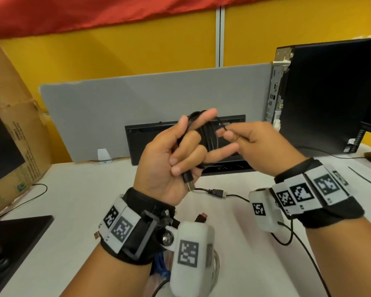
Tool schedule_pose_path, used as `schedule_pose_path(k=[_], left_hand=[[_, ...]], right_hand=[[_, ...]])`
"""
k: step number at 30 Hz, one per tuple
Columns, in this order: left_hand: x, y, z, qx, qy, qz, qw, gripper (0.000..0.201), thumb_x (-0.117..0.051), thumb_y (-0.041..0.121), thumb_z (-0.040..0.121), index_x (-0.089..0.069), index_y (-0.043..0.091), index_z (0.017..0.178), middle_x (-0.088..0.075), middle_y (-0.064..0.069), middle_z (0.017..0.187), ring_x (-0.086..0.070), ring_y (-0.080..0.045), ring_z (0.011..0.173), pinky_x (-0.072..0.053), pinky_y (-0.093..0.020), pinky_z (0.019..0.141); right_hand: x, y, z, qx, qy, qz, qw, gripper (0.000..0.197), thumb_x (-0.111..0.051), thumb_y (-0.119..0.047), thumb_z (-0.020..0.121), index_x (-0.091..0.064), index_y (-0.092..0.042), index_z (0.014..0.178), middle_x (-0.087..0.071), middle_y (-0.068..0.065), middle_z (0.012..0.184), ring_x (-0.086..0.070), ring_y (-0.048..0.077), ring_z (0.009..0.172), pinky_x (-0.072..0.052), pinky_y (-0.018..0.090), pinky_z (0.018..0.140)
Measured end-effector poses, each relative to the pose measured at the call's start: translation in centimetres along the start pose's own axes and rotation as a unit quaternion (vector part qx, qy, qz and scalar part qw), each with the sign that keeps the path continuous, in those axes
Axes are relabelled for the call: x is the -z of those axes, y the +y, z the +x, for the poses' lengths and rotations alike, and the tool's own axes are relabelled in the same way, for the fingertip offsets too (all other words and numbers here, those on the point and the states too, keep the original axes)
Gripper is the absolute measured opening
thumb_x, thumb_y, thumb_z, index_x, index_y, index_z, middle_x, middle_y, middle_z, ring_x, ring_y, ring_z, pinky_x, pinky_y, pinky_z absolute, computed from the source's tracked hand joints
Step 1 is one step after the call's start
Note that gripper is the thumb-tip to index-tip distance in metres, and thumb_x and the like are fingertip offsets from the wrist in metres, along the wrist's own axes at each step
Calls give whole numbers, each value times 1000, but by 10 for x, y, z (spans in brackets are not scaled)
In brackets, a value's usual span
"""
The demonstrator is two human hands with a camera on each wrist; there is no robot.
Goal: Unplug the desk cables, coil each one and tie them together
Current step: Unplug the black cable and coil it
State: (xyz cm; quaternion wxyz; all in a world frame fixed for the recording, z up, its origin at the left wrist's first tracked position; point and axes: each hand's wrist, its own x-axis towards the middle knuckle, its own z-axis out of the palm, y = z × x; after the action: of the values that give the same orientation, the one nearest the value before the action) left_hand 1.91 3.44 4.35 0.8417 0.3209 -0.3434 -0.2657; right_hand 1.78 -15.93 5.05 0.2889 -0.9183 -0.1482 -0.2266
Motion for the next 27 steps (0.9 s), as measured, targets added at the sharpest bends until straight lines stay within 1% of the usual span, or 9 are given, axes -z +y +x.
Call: schedule_pose_path(k=[2, 4, 7, 12, 15, 18, 23, 25, 27], left_hand=[[3, 1, 1, -43, 21, 12, 999, 51, -34, 27, 103, -38, -9, 138, -31, 6, 44, -30, -6, 36, -44, -50, 103], [6, 0, 3, -86, 60, 57, 993, 51, -34, 28, 104, -35, -10, 137, -45, 4, 50, -49, -7, 42, -44, -51, 103], [12, -7, 8, -142, 120, 115, 976, 39, -35, 23, 103, -38, -5, 130, -70, -6, 80, -69, -17, 64, -48, -56, 98], [16, -17, 11, -130, 149, 283, 938, 27, -34, 16, 105, -61, 17, 108, -71, -15, 111, -69, -32, 103, -51, -42, 97], [19, -20, 11, -66, 173, 367, 911, 23, -37, 13, 104, -58, 3, 101, -75, -7, 91, -72, -24, 88, -56, -36, 85], [18, -24, 10, -21, 169, 425, 889, 27, -39, 14, 103, -58, -2, 93, -65, -11, 64, -64, -22, 65, -50, -49, 95], [7, -22, 6, 60, 91, 324, 940, 43, -32, 30, 106, -60, -2, 111, -29, 2, 43, -26, -11, 36, -52, -53, 94], [3, -21, 5, 83, 58, 279, 955, 49, -36, 37, 103, -59, -6, 97, -23, 4, 41, -17, -10, 34, -55, -57, 84], [-2, -20, 5, 89, 35, 239, 966, 39, -40, 36, 101, -50, 7, 78, -23, 6, 41, -14, -9, 33, -56, -56, 76]], right_hand=[[-5, -4, 1, -38, -116, -36, 992, 29, -43, -30, 100, -68, -24, 113, -65, -11, 82, -60, 6, 78, -51, 30, 74], [-11, -13, -1, -49, -188, -35, 980, 28, -43, -33, 100, -69, -25, 109, -55, -18, 72, -52, -3, 69, -42, 20, 66], [-10, -27, -7, -45, -235, -57, 969, 26, -47, -38, 98, -71, -30, 97, -54, -18, 61, -53, -6, 61, -37, 17, 59], [12, -44, -19, -17, -258, -81, 963, 29, -54, -39, 94, -72, -26, 75, -56, -23, 52, -51, -3, 48, -33, 17, 50], [22, -54, -24, 27, -217, -28, 975, 25, -59, -25, 92, -69, -23, 69, -63, -24, 63, -48, 0, 46, -34, 14, 46], [28, -51, -23, 43, -129, 22, 990, 21, -63, -18, 89, -74, -25, 72, -63, -15, 60, -51, 1, 52, -39, 11, 51], [29, -33, -14, 63, 29, 71, 995, 10, -73, -17, 82, -78, -24, 88, -68, -6, 79, -63, 9, 79, -53, 33, 78], [25, -26, -11, 74, 69, 67, 993, 13, -73, -14, 82, -78, -23, 90, -64, -3, 80, -60, 11, 80, -50, 32, 78], [20, -23, -9, 86, 109, 40, 990, 14, -73, -15, 82, -78, -25, 91, -59, -1, 81, -53, 14, 82, -43, 25, 77]])
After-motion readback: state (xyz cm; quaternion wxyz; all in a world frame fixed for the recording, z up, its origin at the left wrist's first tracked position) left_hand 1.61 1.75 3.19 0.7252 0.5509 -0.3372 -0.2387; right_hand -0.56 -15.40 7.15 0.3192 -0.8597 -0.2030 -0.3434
